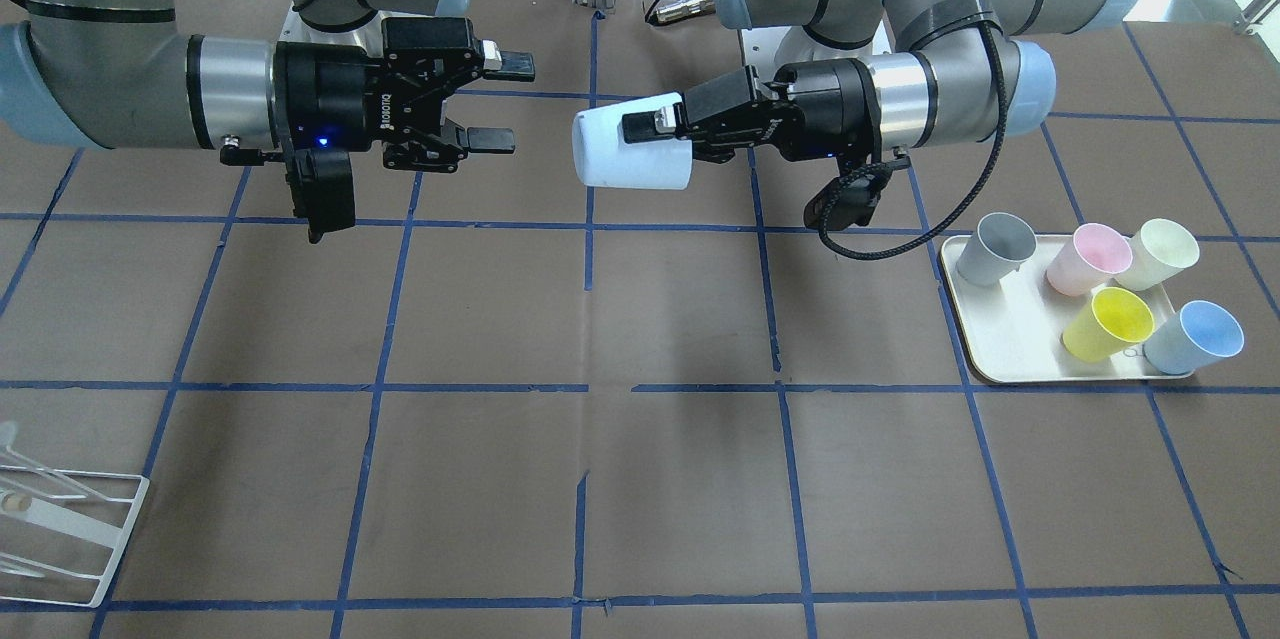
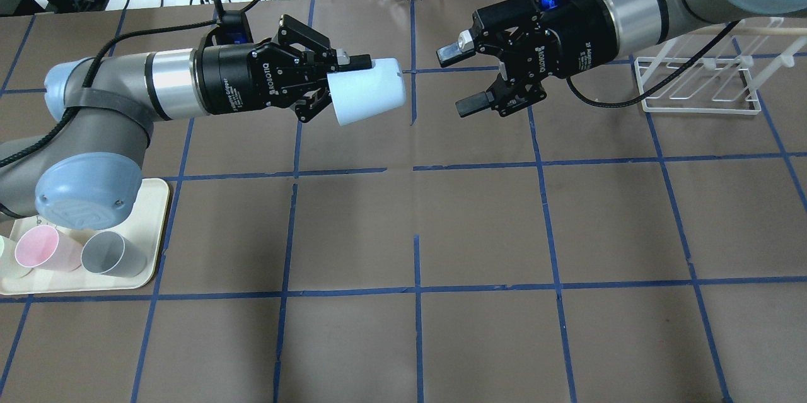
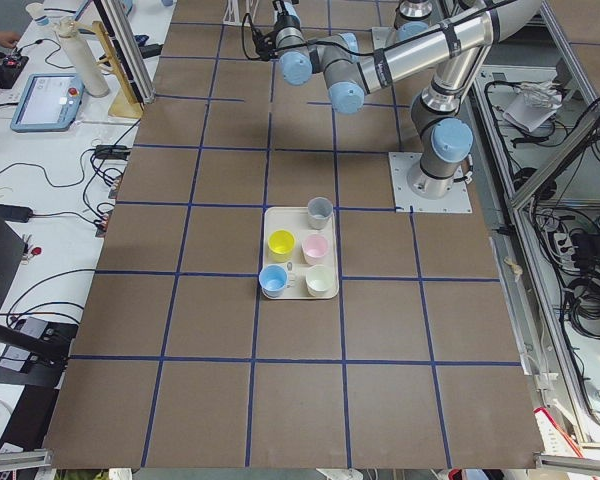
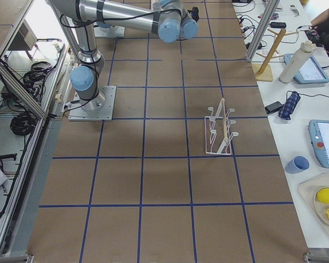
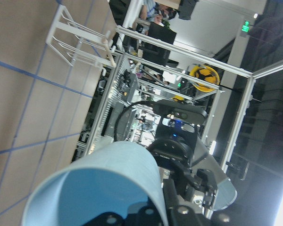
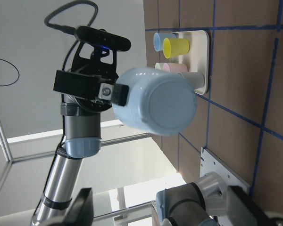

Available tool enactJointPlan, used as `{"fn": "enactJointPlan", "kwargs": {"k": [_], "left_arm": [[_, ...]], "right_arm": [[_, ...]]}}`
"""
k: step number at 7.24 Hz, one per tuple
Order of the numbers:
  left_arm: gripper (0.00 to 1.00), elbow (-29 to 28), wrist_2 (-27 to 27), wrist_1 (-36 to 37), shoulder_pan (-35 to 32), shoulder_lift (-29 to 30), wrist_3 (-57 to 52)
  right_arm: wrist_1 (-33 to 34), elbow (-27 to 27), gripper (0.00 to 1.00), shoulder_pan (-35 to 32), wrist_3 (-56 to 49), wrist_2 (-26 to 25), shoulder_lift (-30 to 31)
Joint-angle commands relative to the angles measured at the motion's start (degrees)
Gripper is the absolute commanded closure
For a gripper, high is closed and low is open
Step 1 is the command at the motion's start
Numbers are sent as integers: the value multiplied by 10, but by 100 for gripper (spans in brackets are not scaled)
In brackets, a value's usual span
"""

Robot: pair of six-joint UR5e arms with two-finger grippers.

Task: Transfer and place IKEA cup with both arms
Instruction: 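Carry the cup with the left gripper down toward the white tray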

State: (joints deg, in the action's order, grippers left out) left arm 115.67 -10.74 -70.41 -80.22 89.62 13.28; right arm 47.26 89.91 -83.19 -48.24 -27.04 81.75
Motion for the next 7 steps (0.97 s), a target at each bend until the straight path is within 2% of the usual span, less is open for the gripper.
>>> {"fn": "enactJointPlan", "kwargs": {"k": [1, 3, 4, 5, 6, 7], "left_arm": [[100, -16, -137, 43, 16, -2, 46], [100, -60, -278, 34, 46, -1, 40], [100, -86, -358, 27, 60, 7, 31], [100, -104, -402, 9, 80, 13, 9], [100, -117, -480, -20, 101, 13, -68], [100, -124, -575, -44, 121, 13, -170]], "right_arm": [[80, 1, 0, 0, 21, -124, 1], [218, -1, 0, 0, 90, -299, 2], [248, -2, 0, 0, 103, -373, 3], [283, -9, 0, 0, 117, -436, 4], [294, -19, 0, 0, 134, -498, 6], [295, -31, 0, -1, 140, -539, 7]]}}
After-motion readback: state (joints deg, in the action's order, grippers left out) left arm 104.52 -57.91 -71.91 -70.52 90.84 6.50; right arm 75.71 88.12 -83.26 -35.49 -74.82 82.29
